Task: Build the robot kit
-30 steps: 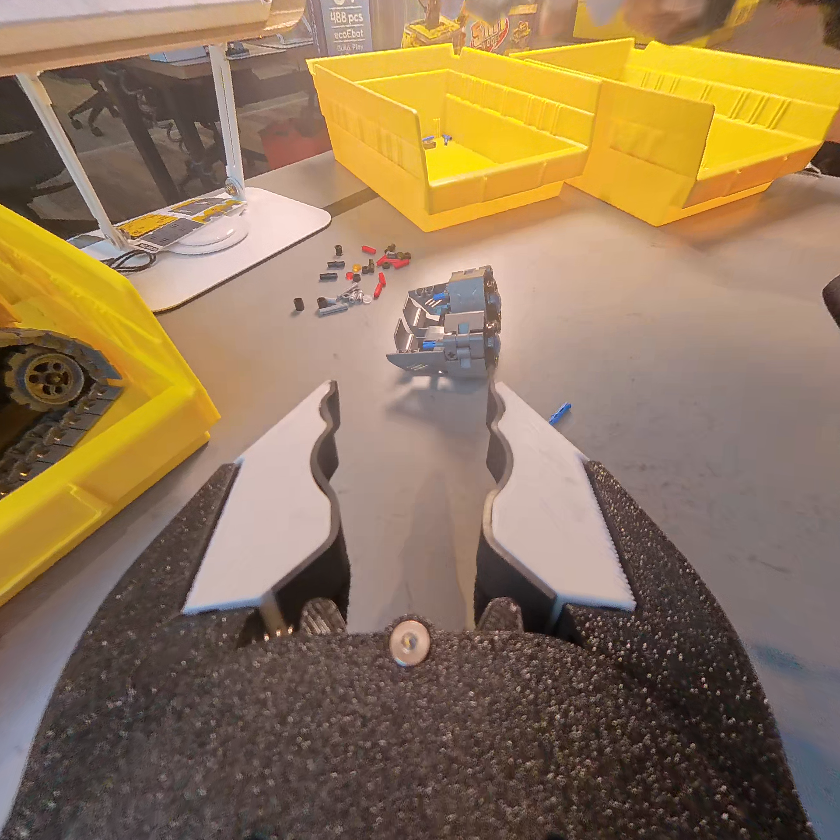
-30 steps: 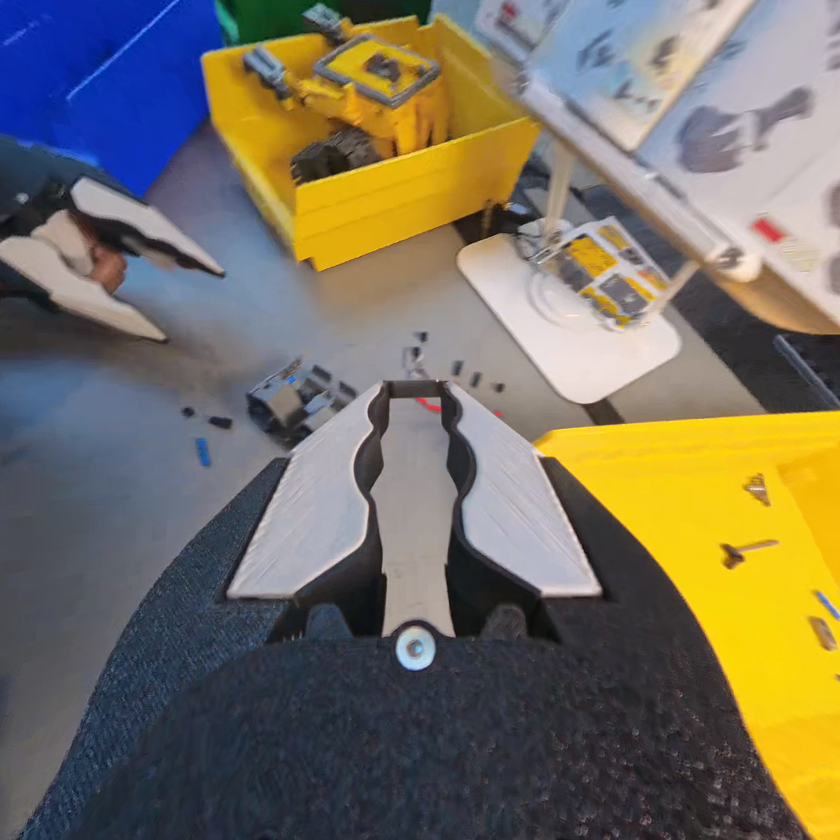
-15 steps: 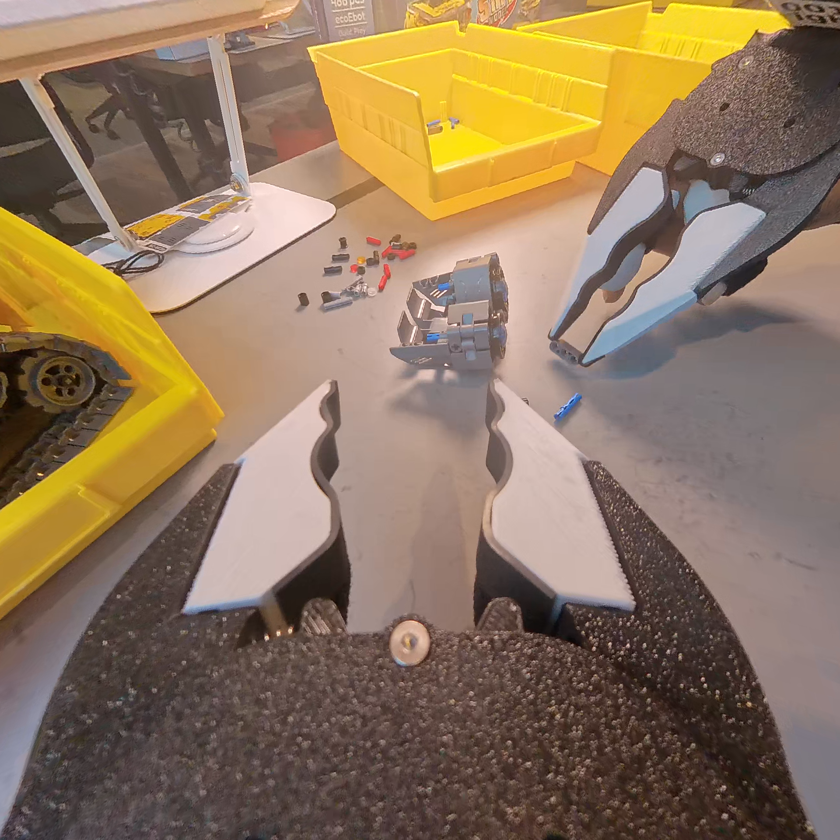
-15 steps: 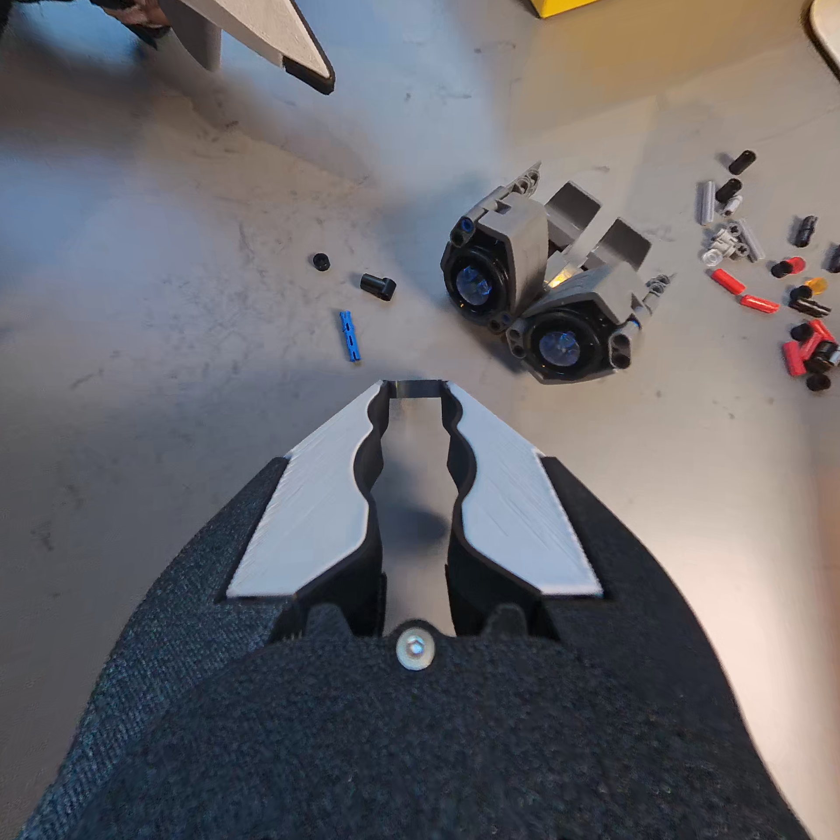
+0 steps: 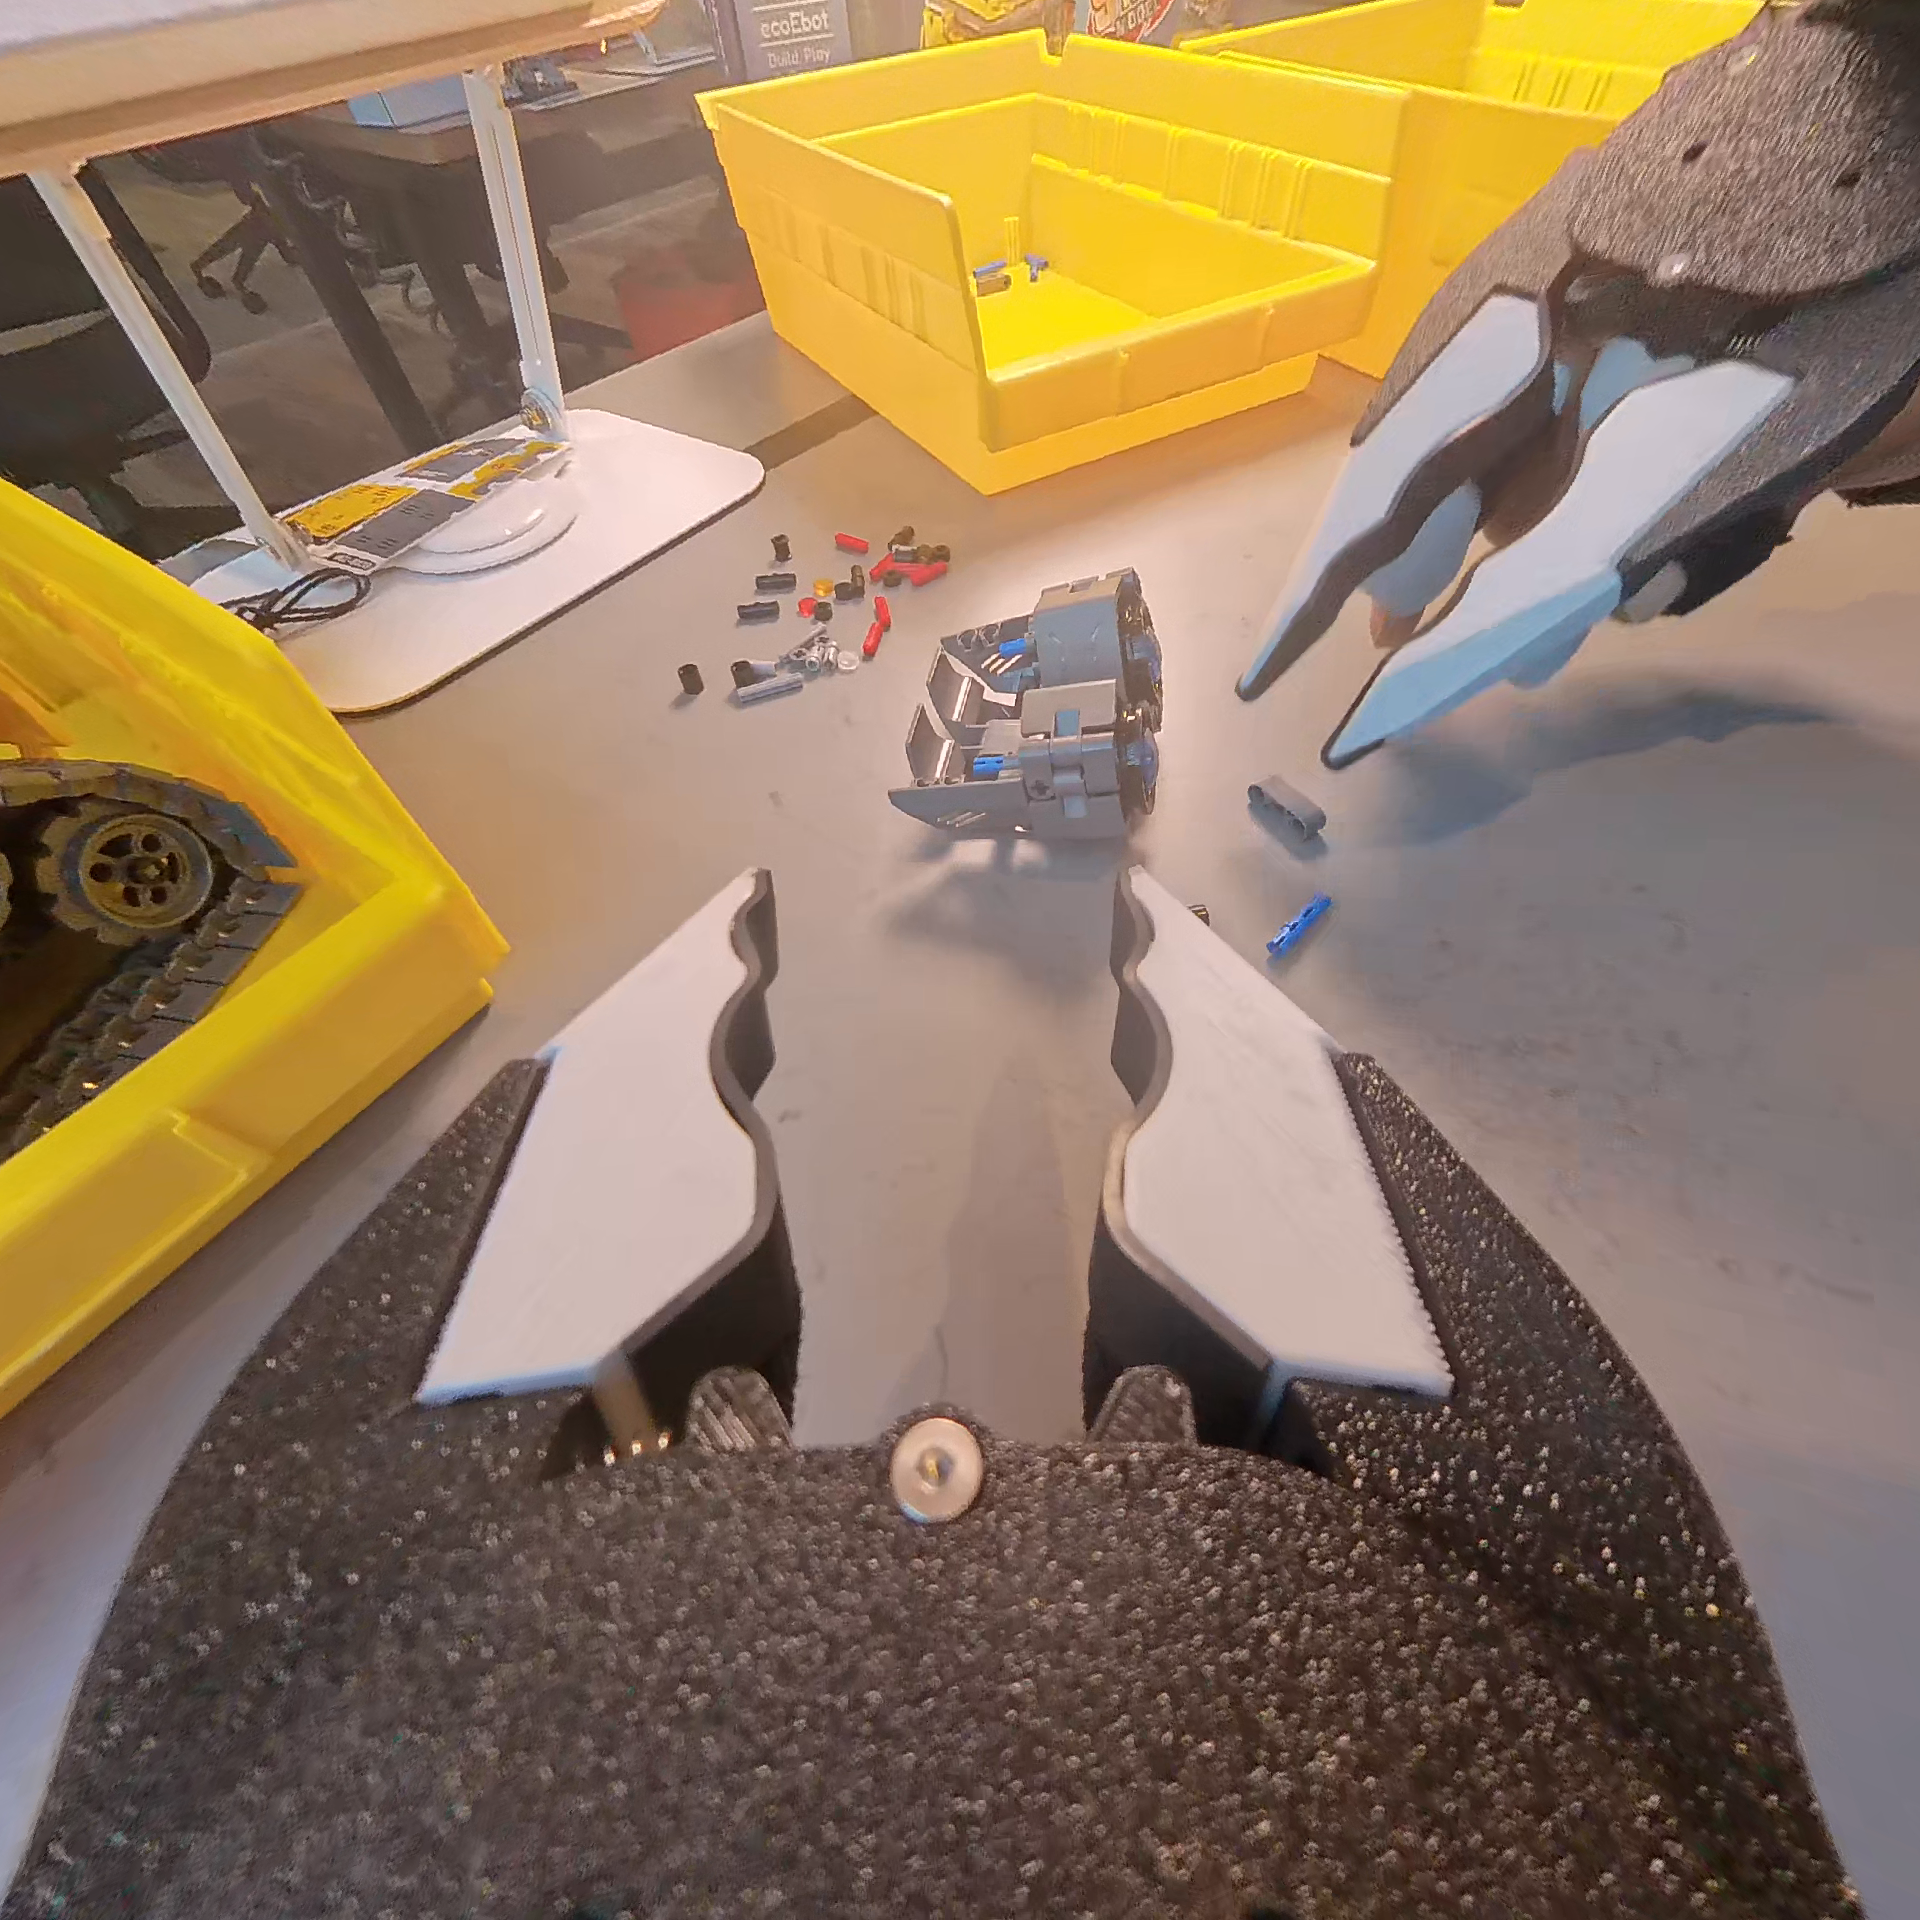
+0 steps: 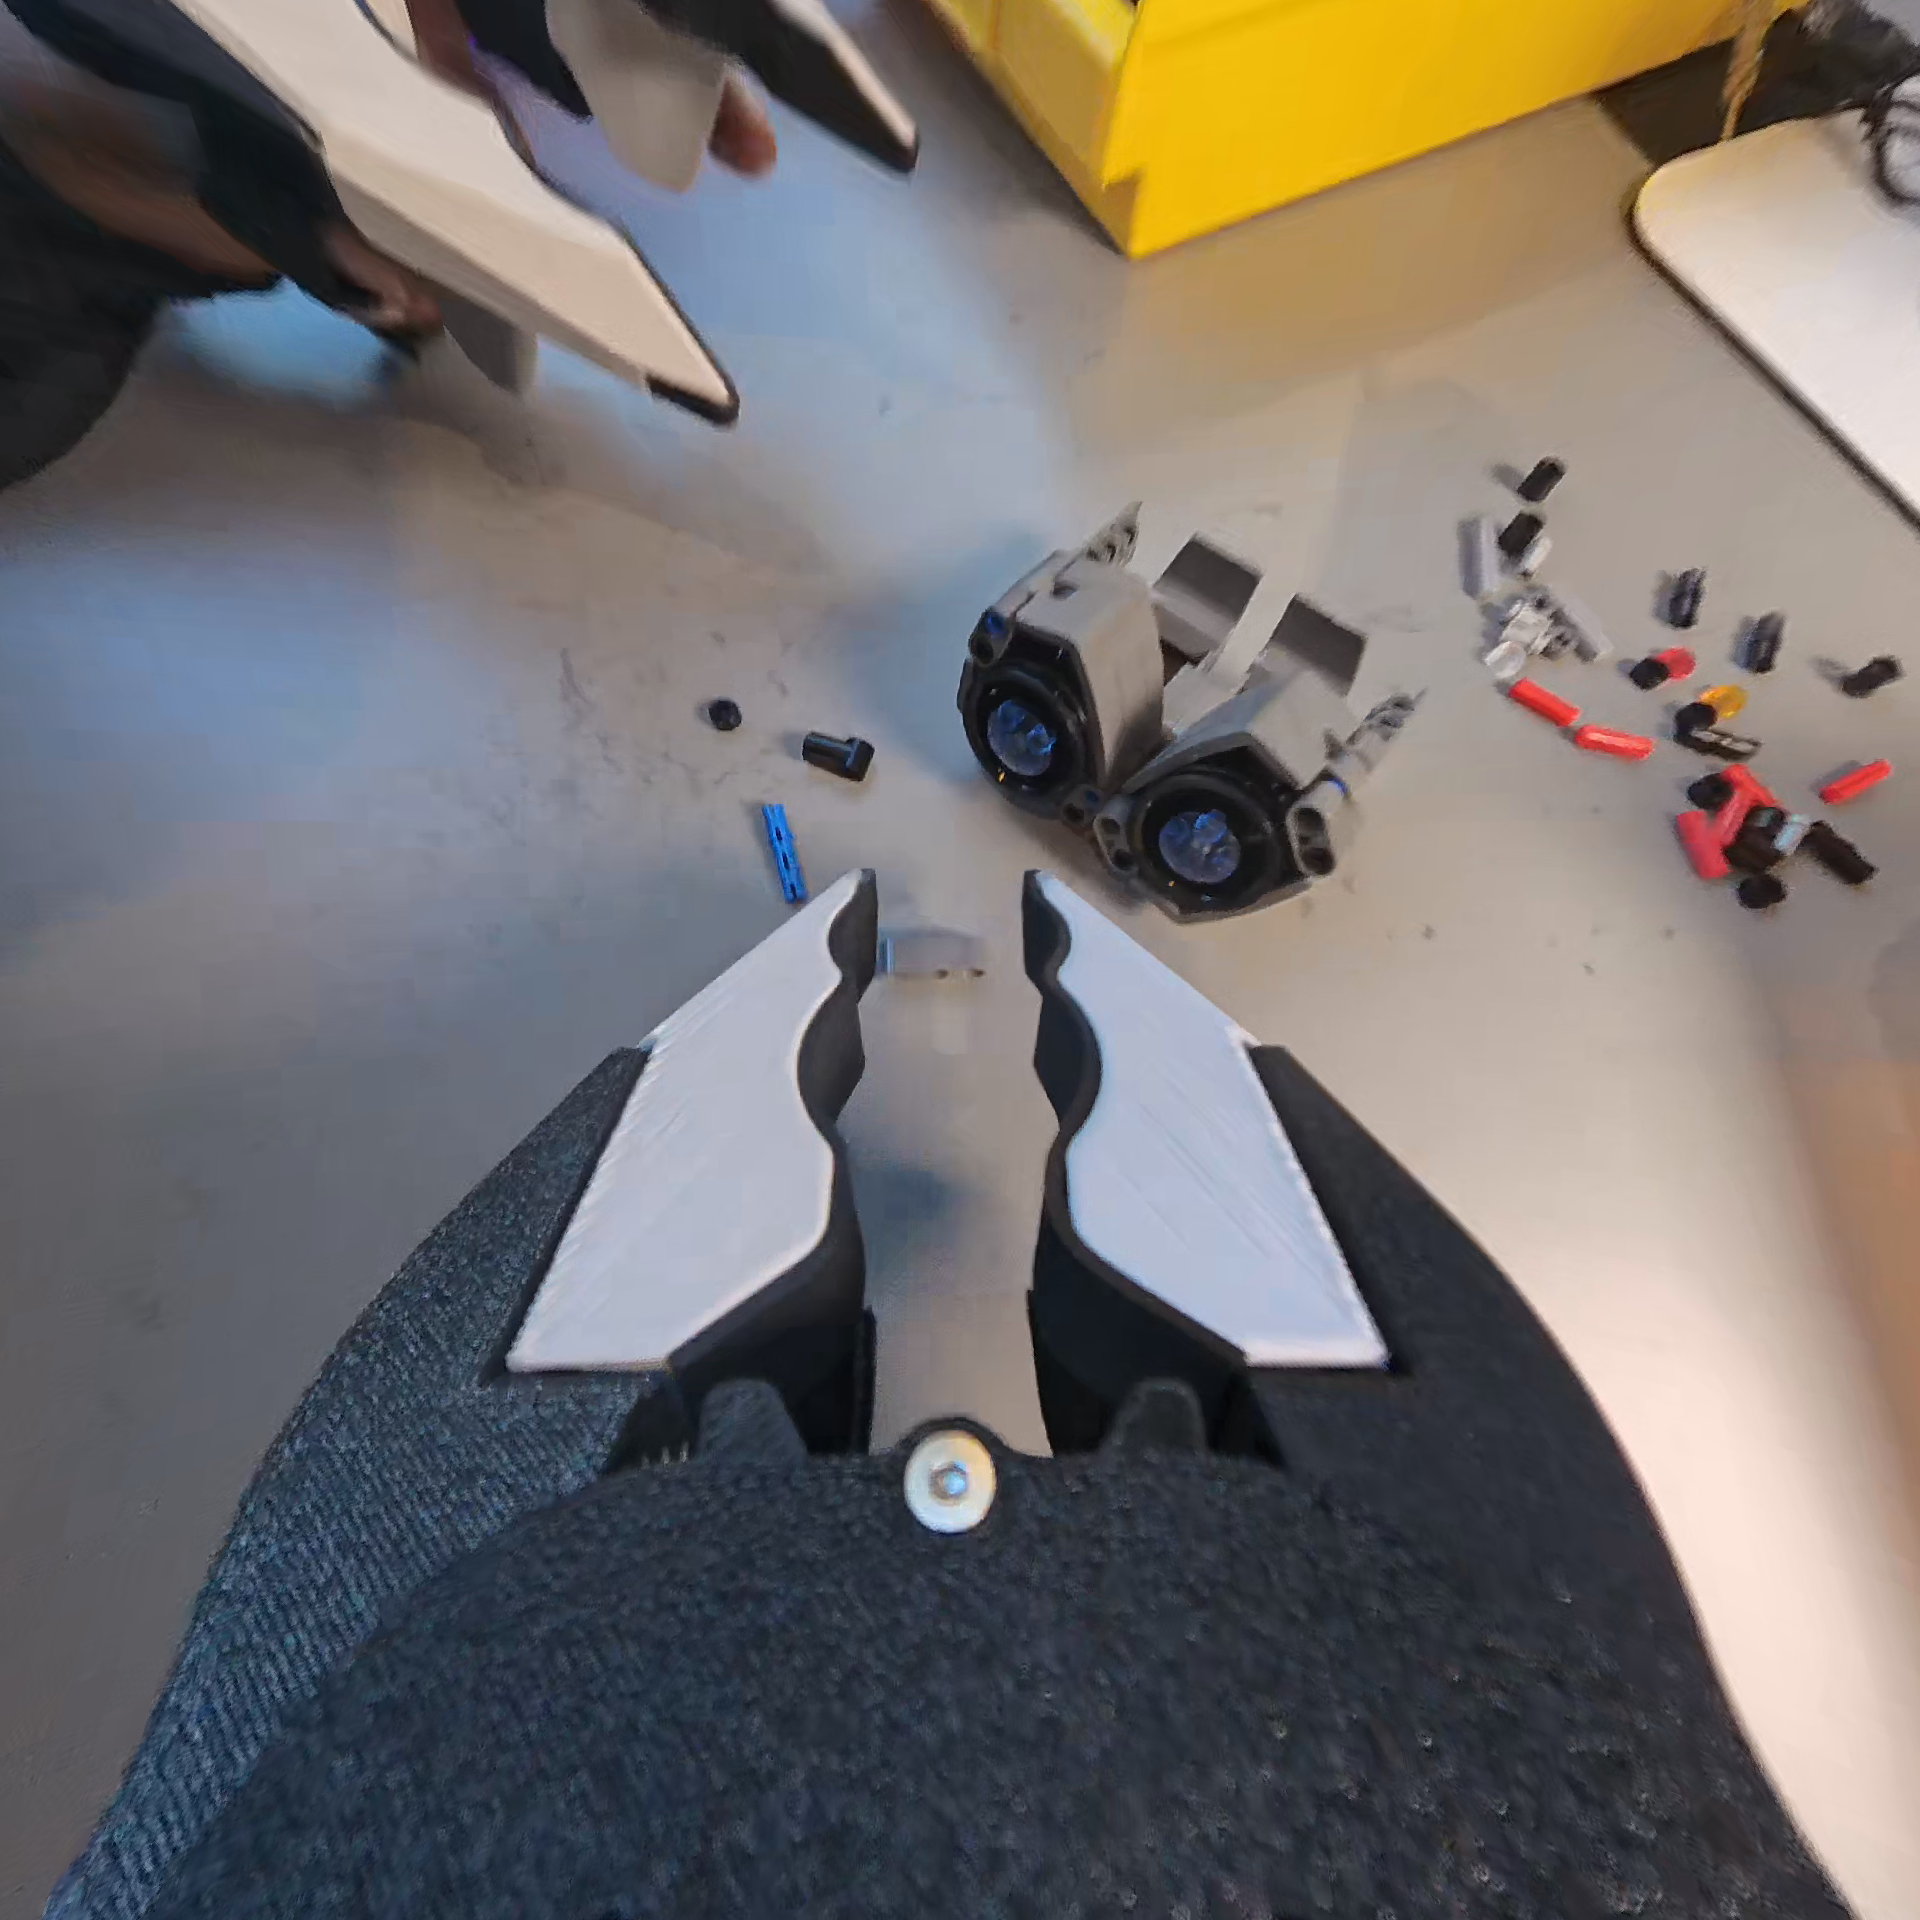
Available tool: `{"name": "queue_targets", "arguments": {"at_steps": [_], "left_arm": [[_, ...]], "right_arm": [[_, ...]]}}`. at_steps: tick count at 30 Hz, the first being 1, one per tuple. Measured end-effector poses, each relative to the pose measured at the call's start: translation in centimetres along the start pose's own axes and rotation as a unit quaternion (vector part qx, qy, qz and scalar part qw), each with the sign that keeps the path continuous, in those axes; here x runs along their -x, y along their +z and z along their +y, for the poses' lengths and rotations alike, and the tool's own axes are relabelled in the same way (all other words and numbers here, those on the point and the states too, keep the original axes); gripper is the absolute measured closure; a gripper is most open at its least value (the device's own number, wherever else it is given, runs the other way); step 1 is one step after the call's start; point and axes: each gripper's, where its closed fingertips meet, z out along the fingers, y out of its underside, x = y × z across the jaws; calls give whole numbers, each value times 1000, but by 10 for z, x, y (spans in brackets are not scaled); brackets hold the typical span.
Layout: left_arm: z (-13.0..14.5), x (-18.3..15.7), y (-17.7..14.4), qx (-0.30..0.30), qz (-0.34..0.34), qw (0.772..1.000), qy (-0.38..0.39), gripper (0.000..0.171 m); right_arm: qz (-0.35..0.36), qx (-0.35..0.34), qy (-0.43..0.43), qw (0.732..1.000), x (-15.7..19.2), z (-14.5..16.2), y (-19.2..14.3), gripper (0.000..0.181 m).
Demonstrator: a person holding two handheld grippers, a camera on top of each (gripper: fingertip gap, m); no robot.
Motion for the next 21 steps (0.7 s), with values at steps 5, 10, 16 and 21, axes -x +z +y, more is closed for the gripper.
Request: {"name": "queue_targets", "arguments": {"at_steps": [5, 10, 16, 21], "left_arm": [[0, 0, 0, 0, -2, 1000, 3, 107], [0, 2, 1, 0, -6, 1000, 1, 107], [0, 3, 1, 3, -13, 1000, 4, 107], [2, 3, 2, 9, -19, 1000, 12, 107]], "right_arm": [[44, -113, -9, 993, -10, -45, -34, 151], [117, -223, -13, 968, -35, -86, -105, 151], [357, -215, 69, 906, -152, -51, -256, 161], [405, -87, 219, 884, -249, 70, -298, 164]]}}
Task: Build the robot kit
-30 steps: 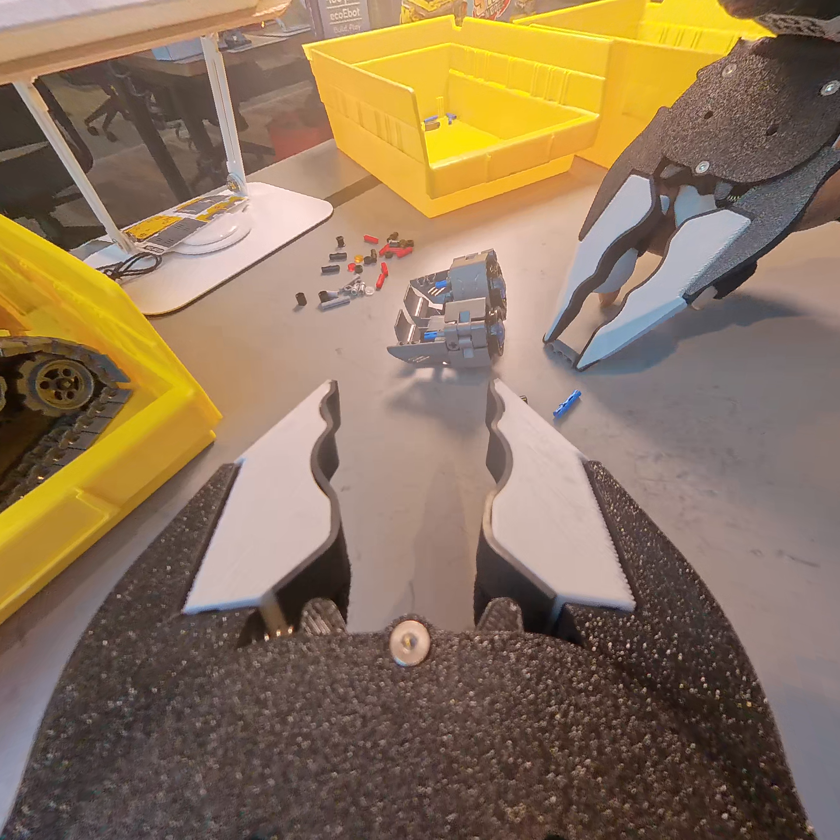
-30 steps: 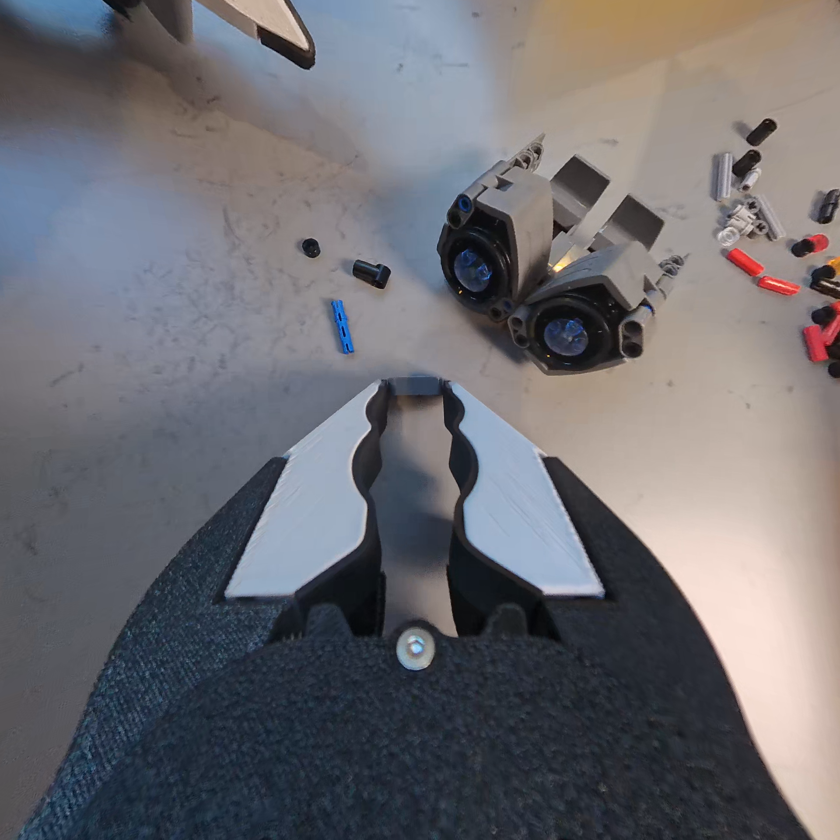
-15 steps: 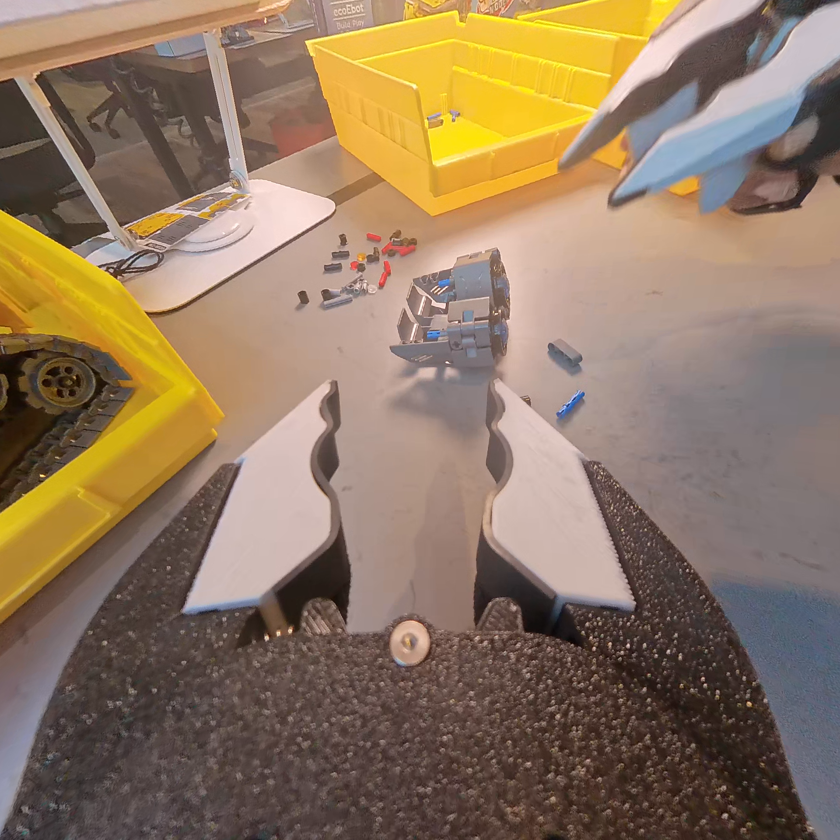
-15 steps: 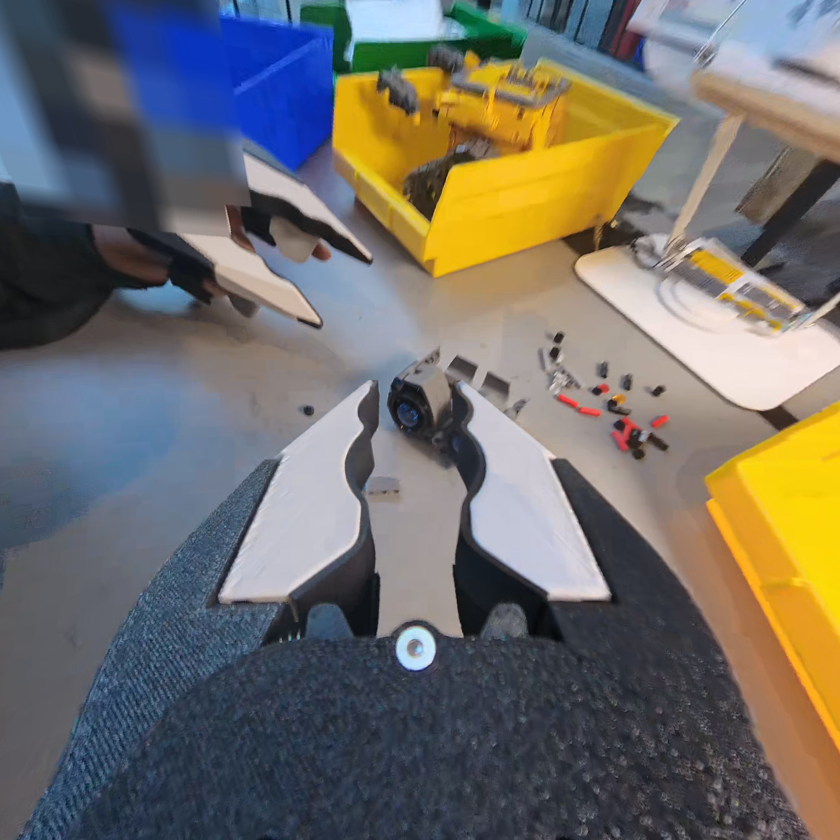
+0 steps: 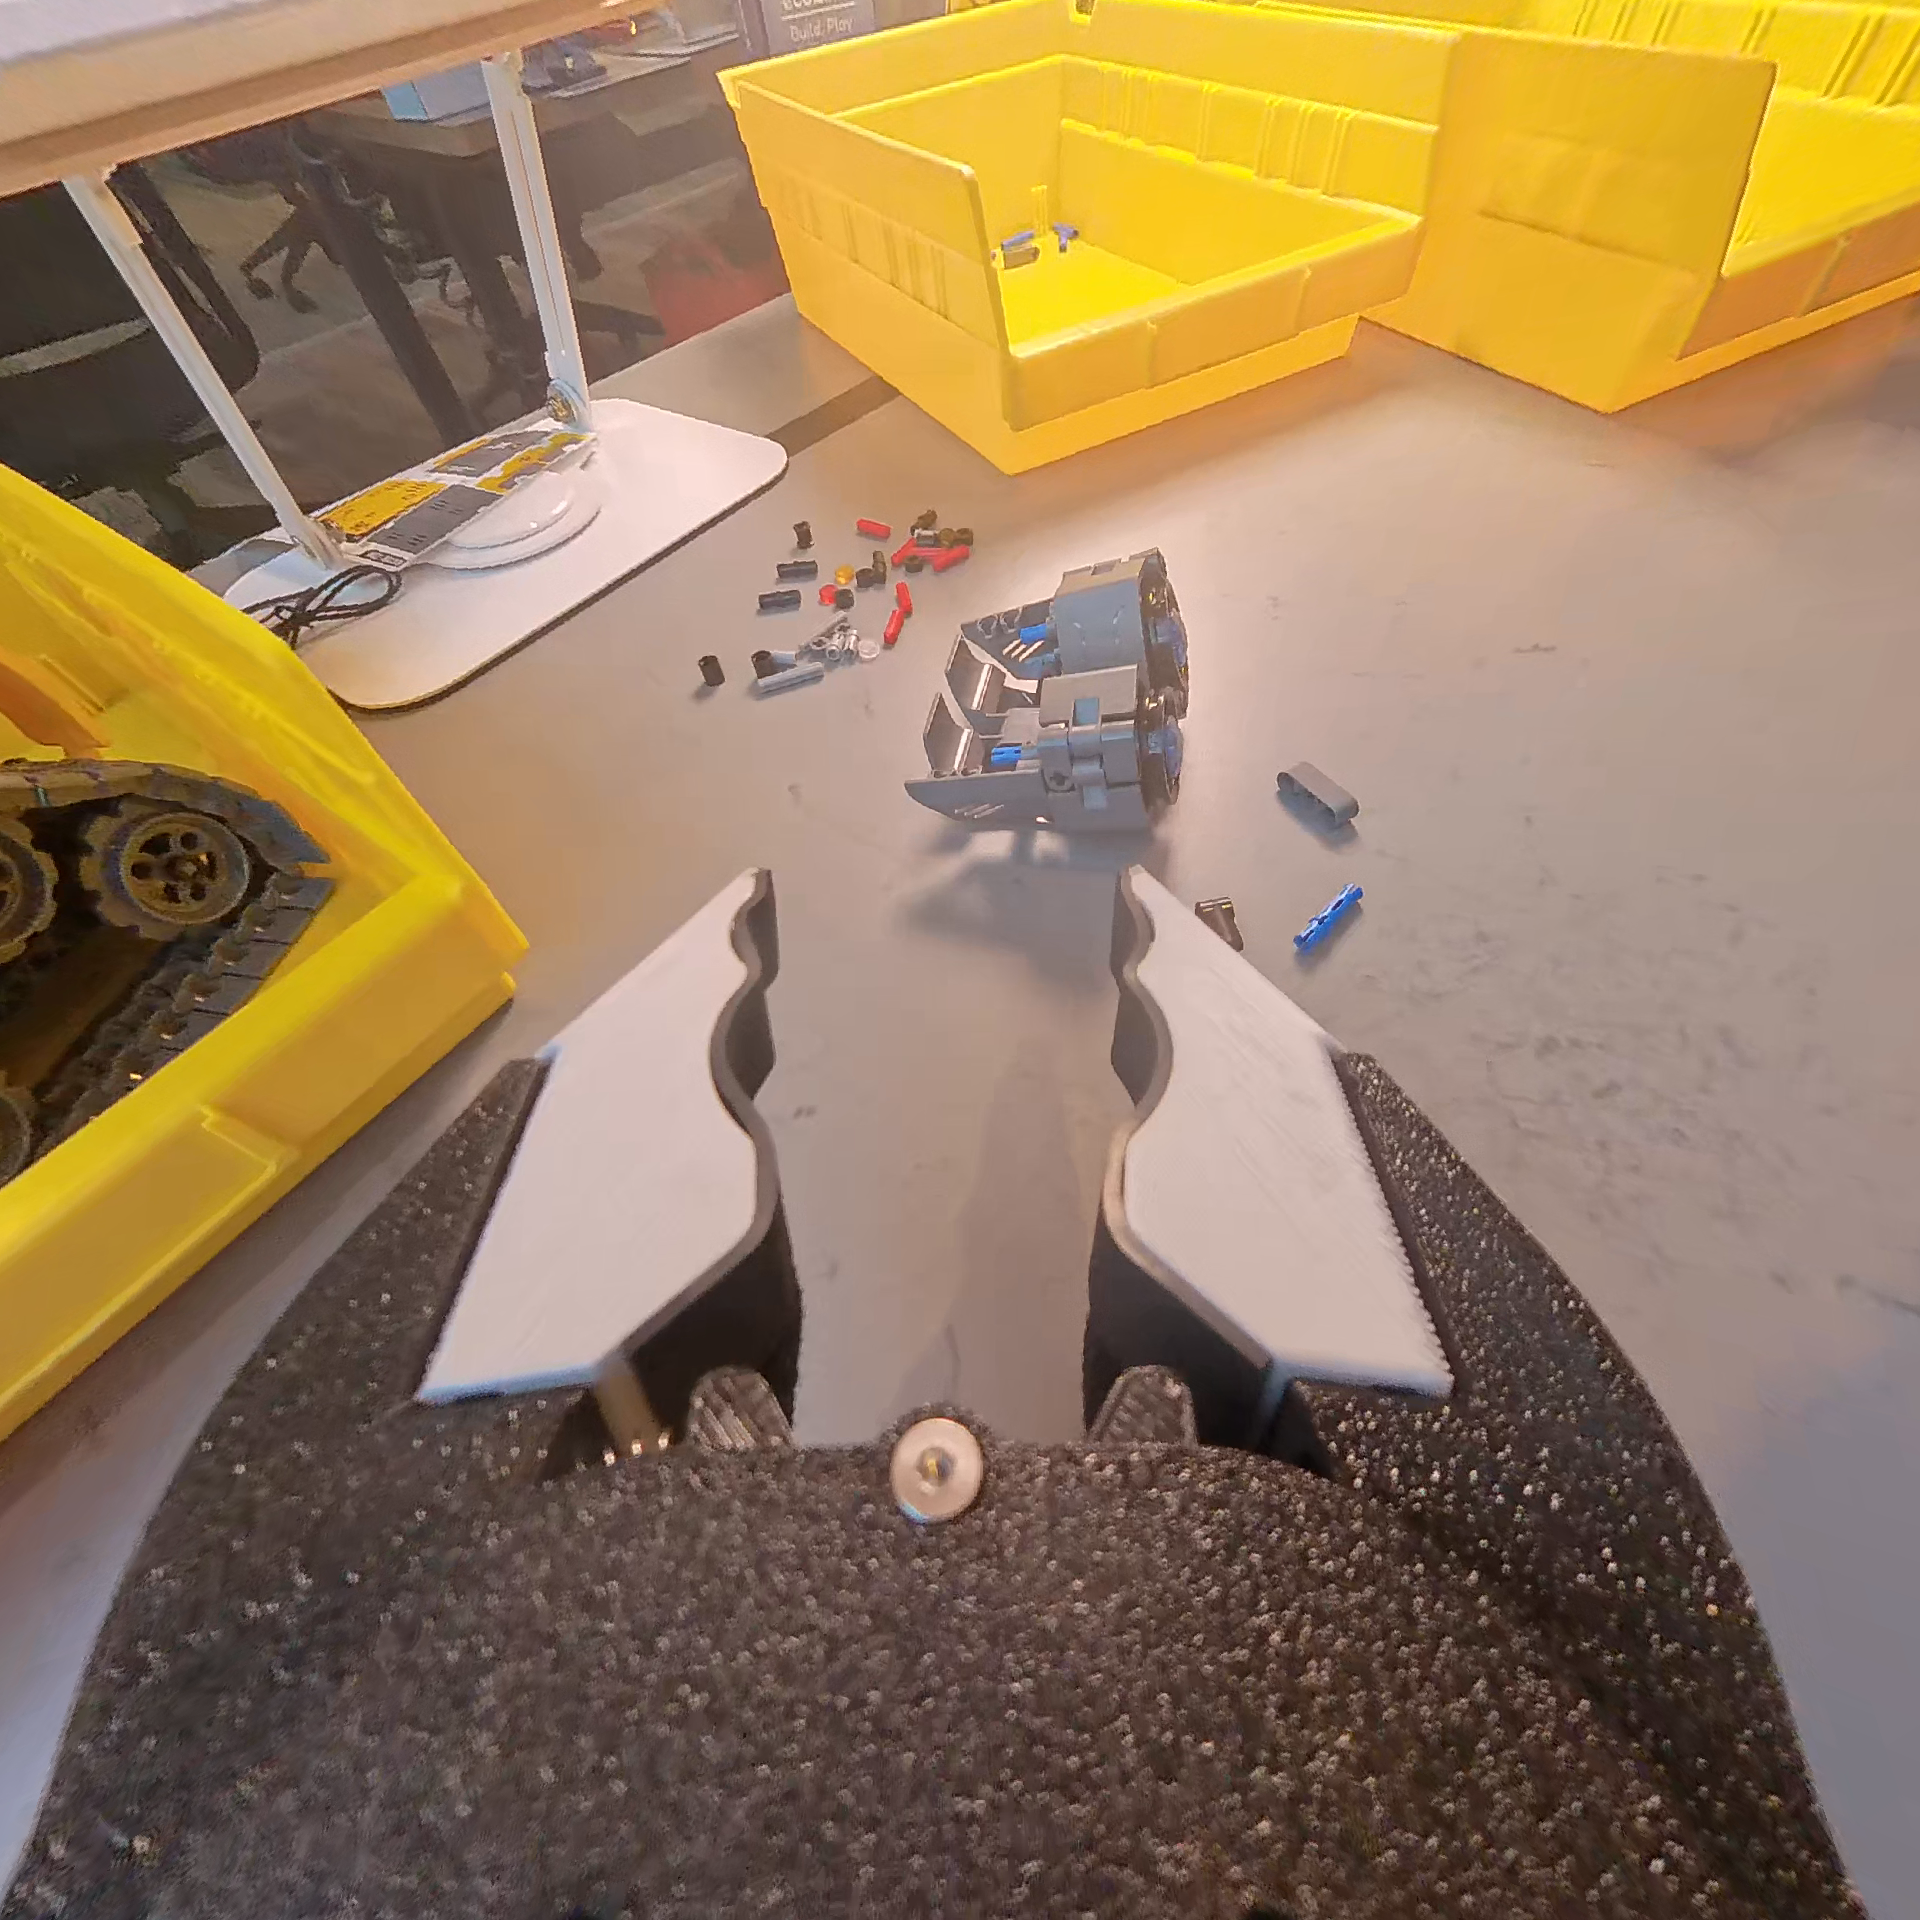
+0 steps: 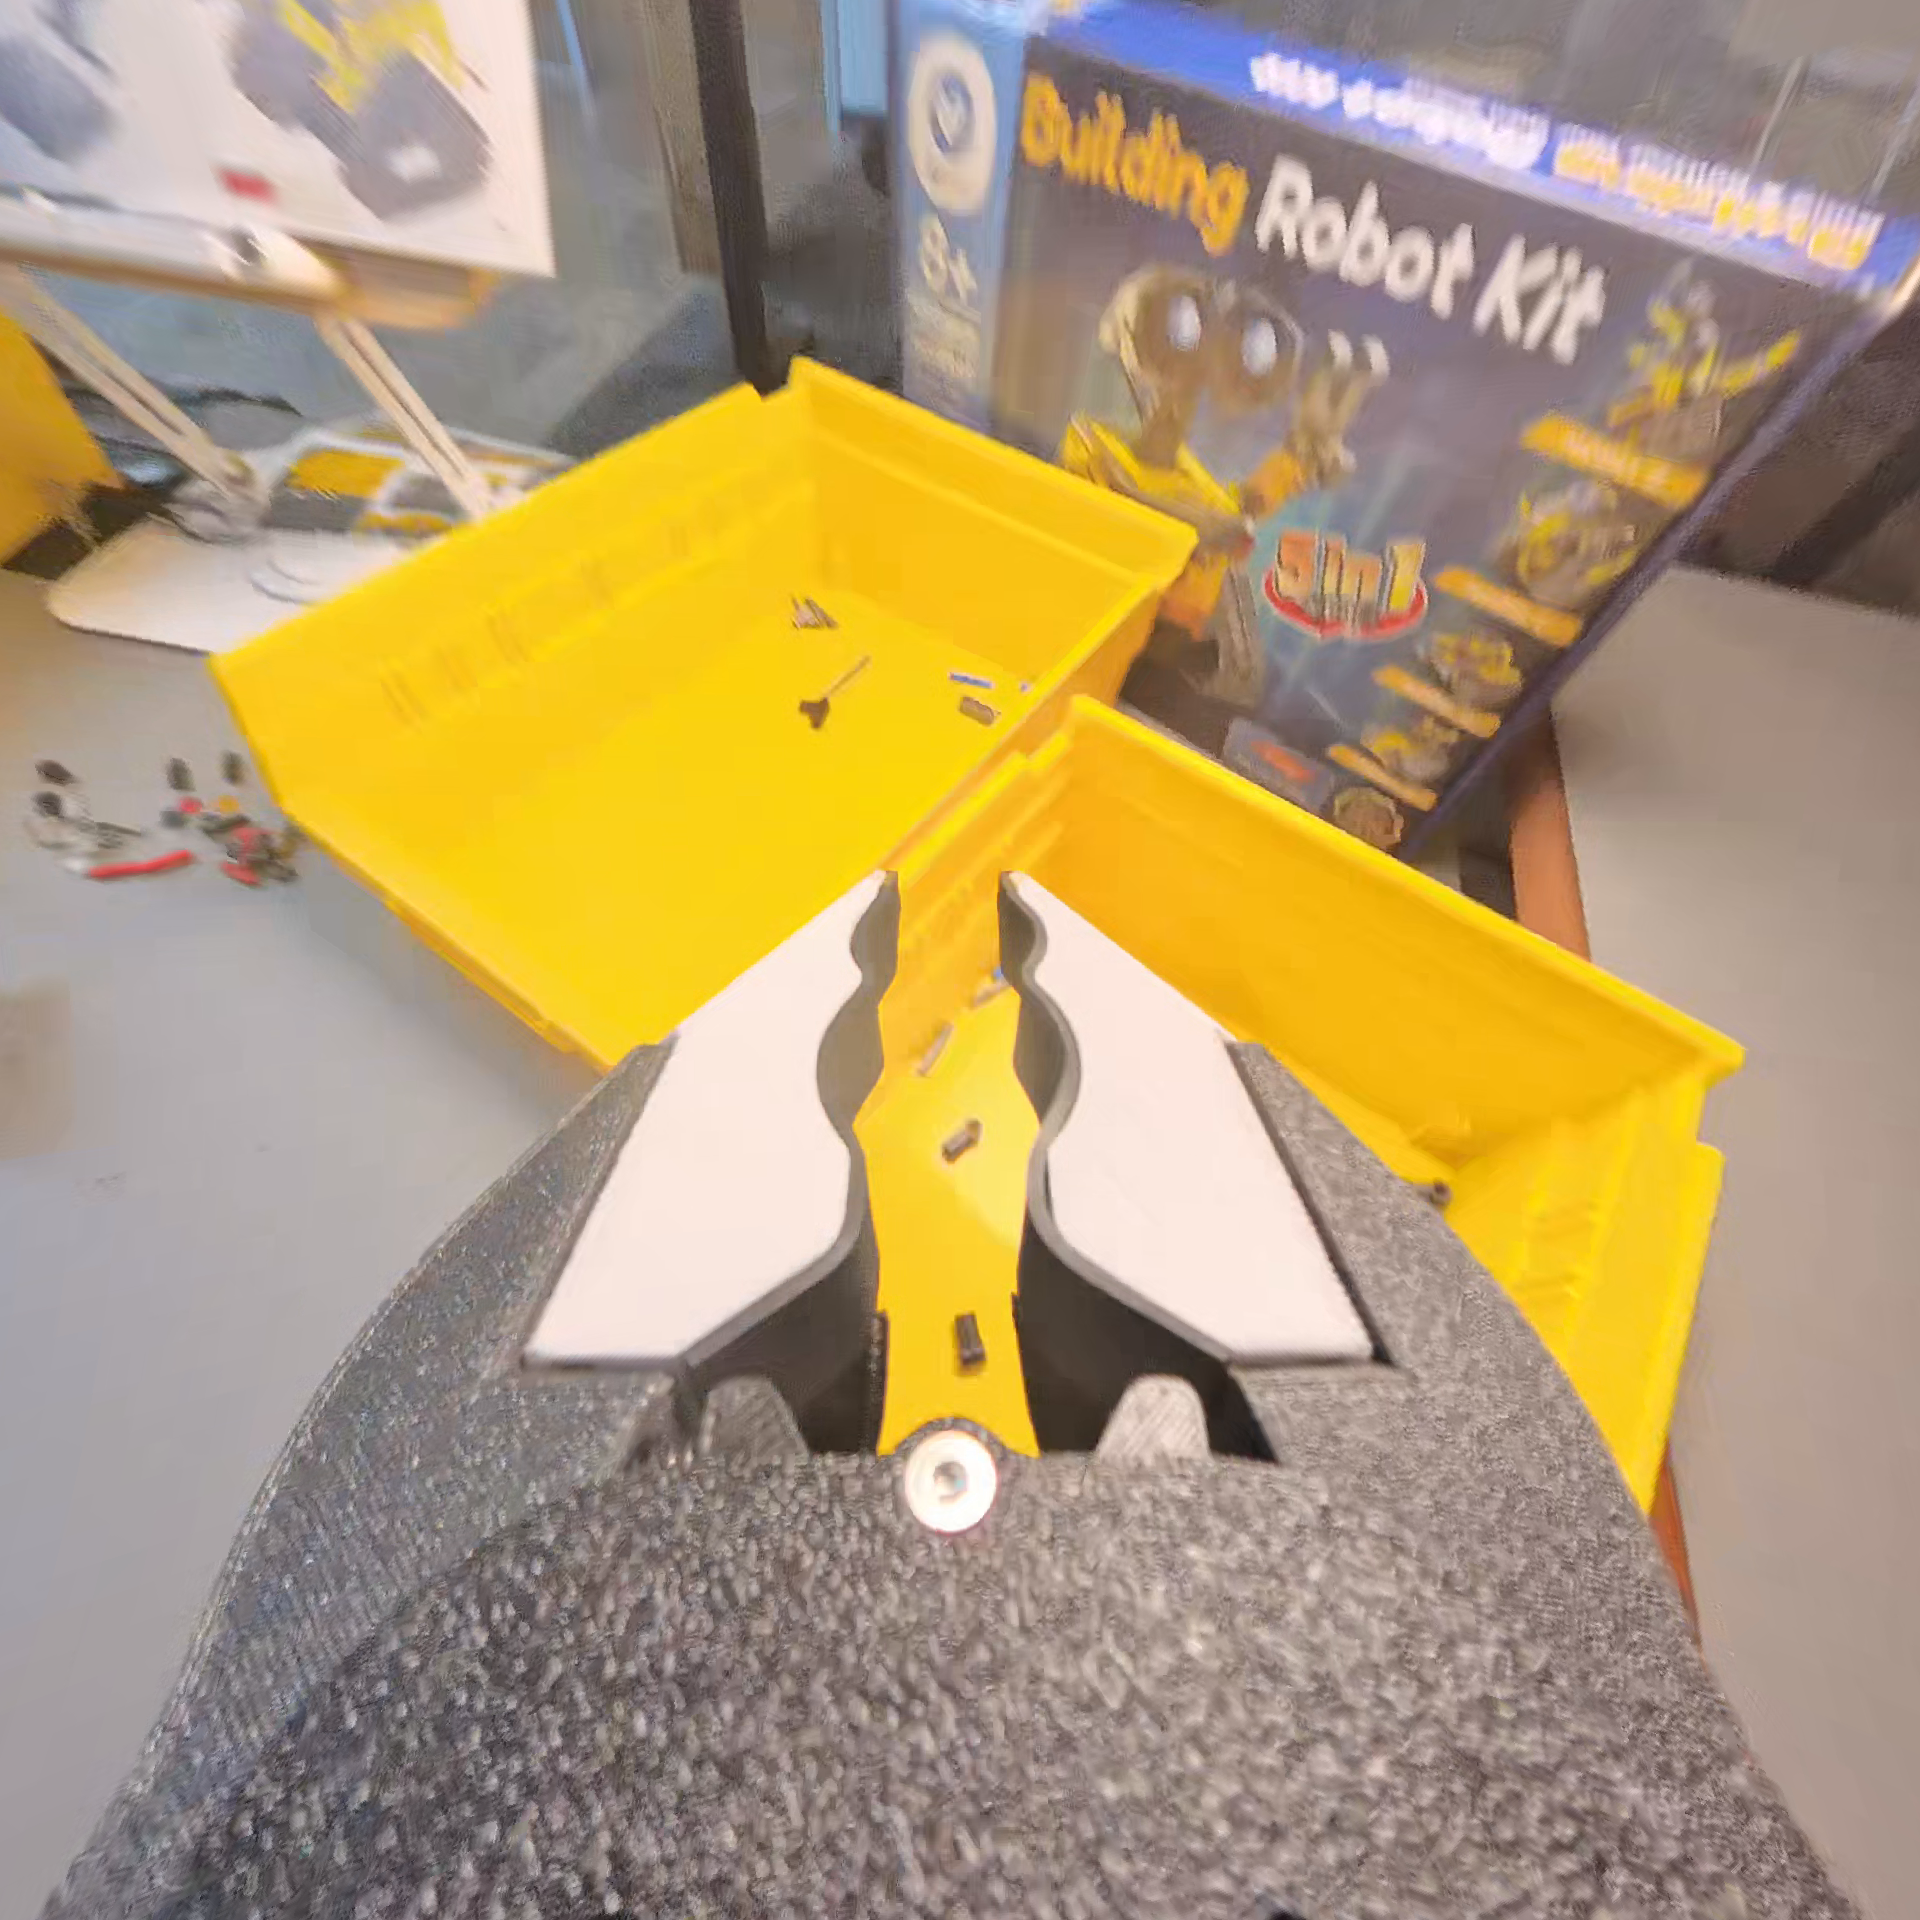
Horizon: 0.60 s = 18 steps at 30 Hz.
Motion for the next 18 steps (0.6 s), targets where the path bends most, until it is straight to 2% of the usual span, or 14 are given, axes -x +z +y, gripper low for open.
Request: {"name": "queue_targets", "arguments": {"at_steps": [3, 5, 8, 18], "left_arm": [[-1, 2, -1, -3, -9, 1000, 2, 107], [0, 3, 0, -1, -13, 1000, 1, 107], [2, 6, 1, 6, -21, 1000, -2, 107], [3, 13, 1, 11, -38, 999, -4, 107]], "right_arm": [[-4, 70, 34, 997, -29, 46, 27, 164], [-8, 109, 48, 993, -37, 74, 42, 164], [-15, 137, 61, 989, -38, 99, 60, 163], [-25, 118, 66, 990, -23, 111, 61, 158]]}}
